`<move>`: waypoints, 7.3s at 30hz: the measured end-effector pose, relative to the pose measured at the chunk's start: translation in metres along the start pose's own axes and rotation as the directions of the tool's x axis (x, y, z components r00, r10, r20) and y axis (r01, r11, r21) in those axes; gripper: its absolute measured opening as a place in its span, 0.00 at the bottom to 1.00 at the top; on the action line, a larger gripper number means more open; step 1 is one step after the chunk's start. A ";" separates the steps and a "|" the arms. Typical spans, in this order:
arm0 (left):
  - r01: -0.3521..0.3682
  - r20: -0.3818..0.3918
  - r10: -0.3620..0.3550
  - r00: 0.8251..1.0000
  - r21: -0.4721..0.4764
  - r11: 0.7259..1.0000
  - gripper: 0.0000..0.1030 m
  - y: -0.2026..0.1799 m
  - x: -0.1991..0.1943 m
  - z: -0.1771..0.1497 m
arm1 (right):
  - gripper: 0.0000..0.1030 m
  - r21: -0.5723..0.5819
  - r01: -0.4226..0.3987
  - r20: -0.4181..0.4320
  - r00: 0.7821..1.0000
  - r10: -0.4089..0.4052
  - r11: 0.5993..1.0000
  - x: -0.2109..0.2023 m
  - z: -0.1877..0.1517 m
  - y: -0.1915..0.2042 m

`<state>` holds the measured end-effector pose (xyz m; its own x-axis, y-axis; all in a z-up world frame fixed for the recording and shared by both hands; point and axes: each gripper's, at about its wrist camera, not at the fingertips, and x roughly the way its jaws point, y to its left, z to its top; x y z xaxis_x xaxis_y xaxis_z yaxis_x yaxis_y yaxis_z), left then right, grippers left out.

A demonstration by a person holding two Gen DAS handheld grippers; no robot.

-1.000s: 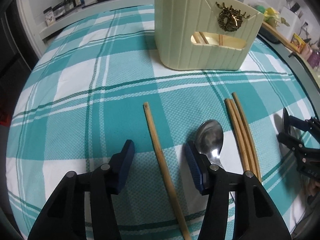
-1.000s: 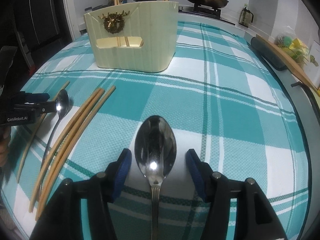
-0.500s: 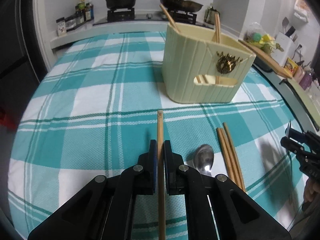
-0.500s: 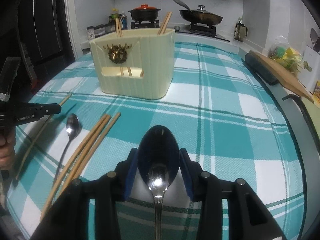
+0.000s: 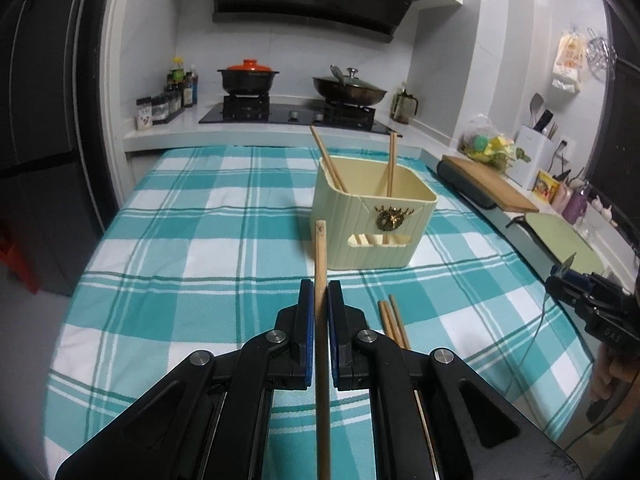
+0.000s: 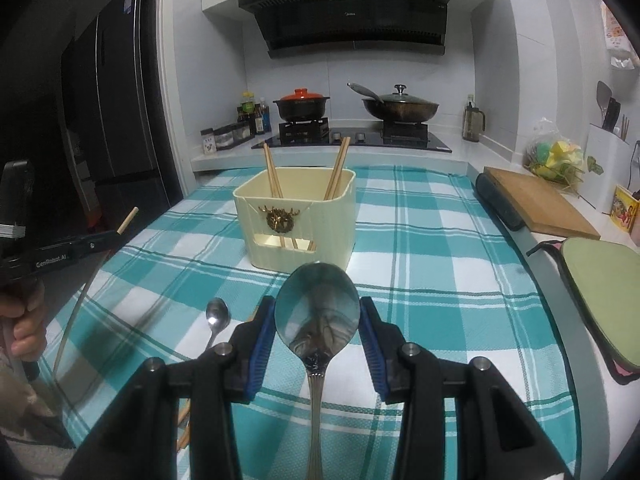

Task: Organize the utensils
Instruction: 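Lift and carry the spoon and chopstick with both tools over the cream holder, then open both tools to drop the chopstick and spoon into the cream holder, then move both open tools back over the last spoon and chopsticks, then close the left tool on the last steel spoon while the right tool grasps a chopstick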

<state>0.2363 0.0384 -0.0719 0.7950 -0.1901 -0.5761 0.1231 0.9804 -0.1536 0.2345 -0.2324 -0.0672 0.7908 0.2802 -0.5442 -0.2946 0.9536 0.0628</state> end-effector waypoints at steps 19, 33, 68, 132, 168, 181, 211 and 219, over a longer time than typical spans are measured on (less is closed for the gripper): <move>0.037 0.094 -0.030 0.995 -0.075 0.996 0.05 0.008 -0.029 0.001 | 0.40 -0.024 0.012 0.085 0.996 -0.010 1.000 -0.034 0.018 0.009; 0.051 0.128 -0.039 0.991 -0.084 0.995 0.04 0.009 -0.041 0.008 | 0.40 -0.036 0.003 0.115 0.993 0.001 0.999 -0.044 0.027 0.014; 0.041 0.253 -0.054 0.966 0.058 0.997 0.04 -0.062 0.096 0.223 | 0.40 -0.007 -0.077 0.171 0.982 0.077 0.997 0.102 0.243 -0.010; -0.029 -0.147 0.027 0.989 -0.017 0.999 0.99 -0.012 -0.061 -0.095 | 0.60 -0.062 0.148 0.003 0.989 -0.148 0.987 -0.087 -0.088 0.065; -0.165 -0.292 0.204 0.934 0.153 0.974 1.00 -0.050 0.123 -0.091 | 0.54 -0.016 0.124 -0.140 0.982 -0.125 0.992 -0.035 -0.112 0.046; -0.190 -0.322 0.195 0.926 0.046 0.981 1.00 -0.002 0.109 -0.099 | 0.23 0.090 -0.038 -0.327 0.943 0.066 0.995 0.099 -0.068 0.045; -0.113 -0.380 0.147 0.913 0.110 0.988 0.99 0.001 0.101 -0.102 | 0.34 -0.106 0.124 -0.413 0.897 -0.157 0.987 0.089 -0.085 0.019; -0.082 -0.406 0.135 0.904 0.145 0.986 0.99 -0.003 0.099 -0.096 | 0.44 0.027 0.062 -0.439 0.898 -0.043 0.998 0.075 -0.092 0.012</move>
<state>0.2578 0.0123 -0.2053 0.4939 -0.0601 -0.8674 0.1423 0.9897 0.0124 0.2411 -0.2101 -0.1844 0.4872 0.1615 -0.8582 -0.2306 0.9717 0.0520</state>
